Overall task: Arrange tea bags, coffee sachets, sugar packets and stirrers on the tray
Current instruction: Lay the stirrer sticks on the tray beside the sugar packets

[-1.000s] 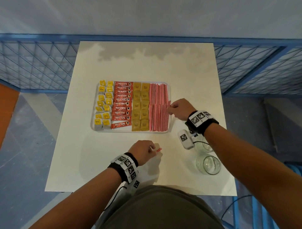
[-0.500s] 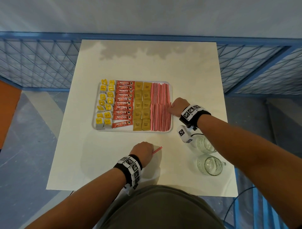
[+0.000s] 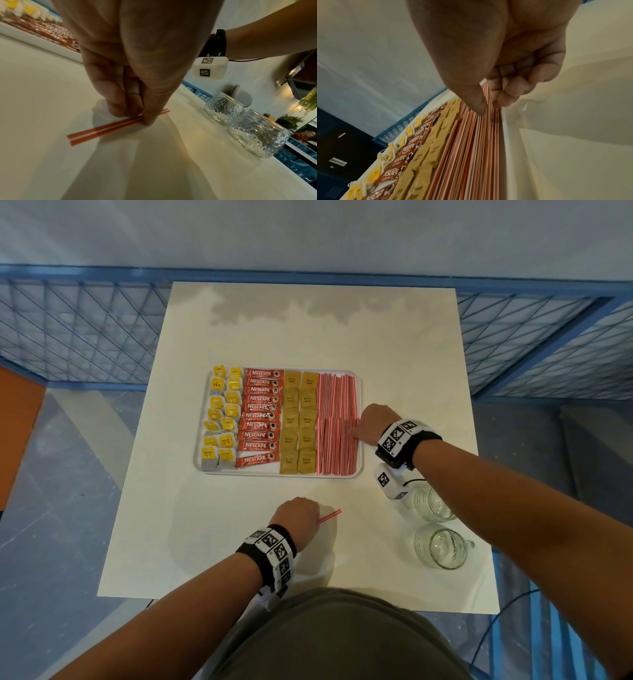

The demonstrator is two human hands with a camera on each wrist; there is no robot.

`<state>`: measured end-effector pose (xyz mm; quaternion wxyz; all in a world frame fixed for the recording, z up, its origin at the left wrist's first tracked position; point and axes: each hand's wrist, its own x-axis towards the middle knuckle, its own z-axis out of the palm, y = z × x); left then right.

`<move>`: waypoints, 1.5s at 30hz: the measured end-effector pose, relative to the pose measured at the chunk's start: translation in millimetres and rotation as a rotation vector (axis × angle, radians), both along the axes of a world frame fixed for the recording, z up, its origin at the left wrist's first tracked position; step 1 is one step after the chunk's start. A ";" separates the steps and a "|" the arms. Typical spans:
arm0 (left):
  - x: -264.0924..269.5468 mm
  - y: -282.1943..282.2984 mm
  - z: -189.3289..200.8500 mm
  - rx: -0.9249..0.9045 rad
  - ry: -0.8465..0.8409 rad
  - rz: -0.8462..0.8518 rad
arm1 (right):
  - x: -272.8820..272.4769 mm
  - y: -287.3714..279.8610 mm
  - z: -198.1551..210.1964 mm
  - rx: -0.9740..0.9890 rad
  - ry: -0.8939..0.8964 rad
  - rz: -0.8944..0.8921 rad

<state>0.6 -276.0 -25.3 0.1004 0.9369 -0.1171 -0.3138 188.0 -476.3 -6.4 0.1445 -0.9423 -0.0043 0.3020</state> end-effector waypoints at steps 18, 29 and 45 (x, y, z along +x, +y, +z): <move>-0.3 1.5 5.4 -0.033 -0.006 0.033 | -1.6 -11.4 0.1 0.113 -0.104 0.137; -0.3 1.8 3.9 -0.031 0.008 0.040 | -2.9 -15.4 -3.8 0.122 -0.120 0.097; -3.7 6.3 1.7 0.001 0.009 0.044 | 3.9 23.4 0.9 0.154 -0.027 0.221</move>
